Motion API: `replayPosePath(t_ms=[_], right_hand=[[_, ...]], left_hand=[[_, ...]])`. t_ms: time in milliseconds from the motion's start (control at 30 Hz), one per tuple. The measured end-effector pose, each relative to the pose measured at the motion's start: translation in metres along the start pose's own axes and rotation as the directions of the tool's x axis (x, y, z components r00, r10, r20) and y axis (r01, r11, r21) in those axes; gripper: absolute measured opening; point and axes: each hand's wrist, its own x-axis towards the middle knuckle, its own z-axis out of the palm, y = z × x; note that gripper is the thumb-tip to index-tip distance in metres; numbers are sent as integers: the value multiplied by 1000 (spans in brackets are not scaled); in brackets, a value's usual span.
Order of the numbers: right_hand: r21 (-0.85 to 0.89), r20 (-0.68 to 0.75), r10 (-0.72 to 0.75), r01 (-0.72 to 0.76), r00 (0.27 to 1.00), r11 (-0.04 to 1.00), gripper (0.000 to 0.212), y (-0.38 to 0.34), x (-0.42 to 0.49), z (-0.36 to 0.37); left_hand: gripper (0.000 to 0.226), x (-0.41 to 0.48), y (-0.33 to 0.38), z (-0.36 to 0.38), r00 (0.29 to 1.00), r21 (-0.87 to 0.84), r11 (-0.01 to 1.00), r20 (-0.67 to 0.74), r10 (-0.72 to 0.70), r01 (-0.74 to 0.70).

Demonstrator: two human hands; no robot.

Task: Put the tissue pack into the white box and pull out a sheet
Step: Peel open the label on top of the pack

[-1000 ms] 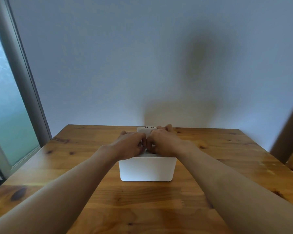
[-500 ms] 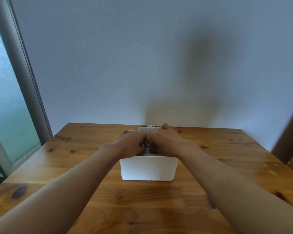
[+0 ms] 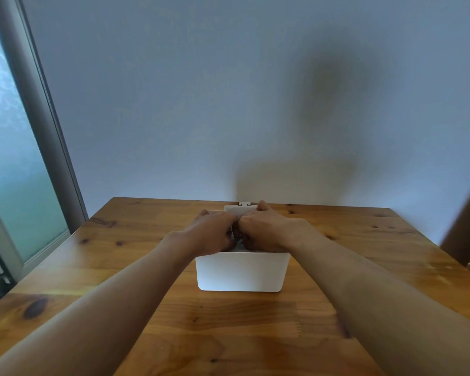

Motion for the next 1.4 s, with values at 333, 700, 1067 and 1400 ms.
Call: replayPosePath(t_ms=[333, 700, 1067, 1400], right_hand=[[89, -30, 20, -17, 999, 996, 19, 8, -5, 8], [210, -127, 12, 15, 992, 977, 14, 13, -2, 12], [41, -66, -83, 86, 994, 995, 16, 3, 7, 9], [-60, -110, -122, 116, 986, 991, 17, 6, 1, 8]], left_hand=[[14, 0, 1, -1, 1000, -16, 1000, 3, -21, 21], [15, -1, 4, -3, 1000, -15, 1000, -4, -7, 7], [7, -2, 4, -5, 1000, 23, 1000, 19, -15, 15], [10, -2, 7, -6, 999, 27, 999, 21, -42, 41]])
